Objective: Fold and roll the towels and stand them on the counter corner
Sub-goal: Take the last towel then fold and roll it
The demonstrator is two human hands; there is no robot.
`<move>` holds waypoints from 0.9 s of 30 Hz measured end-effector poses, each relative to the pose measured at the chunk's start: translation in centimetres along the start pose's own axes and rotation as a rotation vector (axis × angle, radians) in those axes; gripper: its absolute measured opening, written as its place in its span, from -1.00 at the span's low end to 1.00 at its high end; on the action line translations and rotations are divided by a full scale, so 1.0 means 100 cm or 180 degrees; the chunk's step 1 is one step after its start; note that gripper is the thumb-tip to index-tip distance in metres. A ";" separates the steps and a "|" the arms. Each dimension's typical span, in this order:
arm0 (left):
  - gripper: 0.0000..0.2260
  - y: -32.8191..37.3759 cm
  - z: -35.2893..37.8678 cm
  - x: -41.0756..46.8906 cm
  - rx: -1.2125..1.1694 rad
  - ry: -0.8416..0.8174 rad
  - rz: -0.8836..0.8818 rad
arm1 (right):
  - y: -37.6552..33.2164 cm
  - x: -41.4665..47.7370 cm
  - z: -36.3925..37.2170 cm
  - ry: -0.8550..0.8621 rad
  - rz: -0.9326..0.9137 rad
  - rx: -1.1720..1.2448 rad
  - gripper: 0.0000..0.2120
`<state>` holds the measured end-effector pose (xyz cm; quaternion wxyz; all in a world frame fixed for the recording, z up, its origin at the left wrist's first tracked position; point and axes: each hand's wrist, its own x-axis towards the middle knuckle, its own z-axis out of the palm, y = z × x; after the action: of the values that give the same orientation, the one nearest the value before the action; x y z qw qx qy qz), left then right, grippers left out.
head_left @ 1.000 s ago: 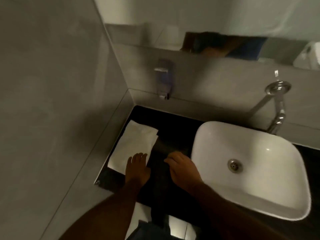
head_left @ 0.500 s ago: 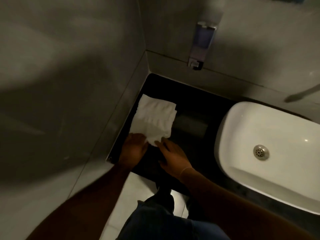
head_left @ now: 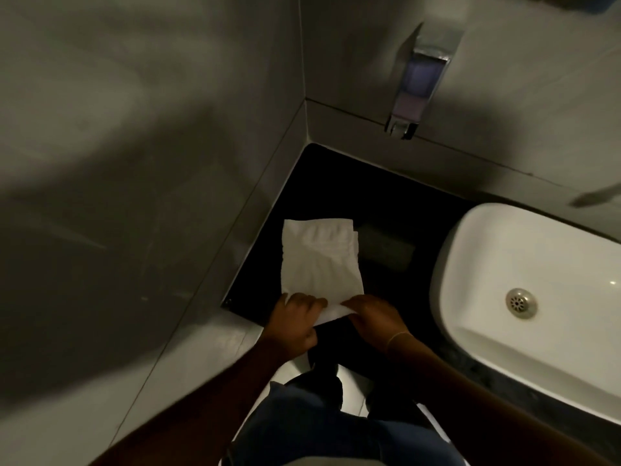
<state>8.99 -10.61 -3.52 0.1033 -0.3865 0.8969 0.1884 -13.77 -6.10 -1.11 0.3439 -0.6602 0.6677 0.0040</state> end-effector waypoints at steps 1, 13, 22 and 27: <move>-0.42 0.001 0.002 -0.005 -0.0015 0.0056 0.0041 | 0.001 -0.001 -0.001 -0.0074 0.0016 0.0087 -0.68; -0.77 -0.003 0.009 -0.024 -0.1505 0.0501 -0.0592 | 0.013 -0.001 0.012 0.0215 0.0983 0.1983 -0.83; -0.78 0.010 0.025 -0.028 0.0048 0.0490 0.0175 | -0.003 0.000 0.032 0.0809 -0.0209 -0.0607 -0.66; -0.65 0.000 0.022 -0.023 -0.0005 0.0283 -0.0011 | 0.003 -0.008 0.033 0.0607 -0.0662 -0.0566 -0.68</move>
<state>10.63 -8.14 -4.76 0.0633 -0.3962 0.8998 0.1715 -12.62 -3.81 -3.36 0.2177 -0.7510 0.6223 -0.0352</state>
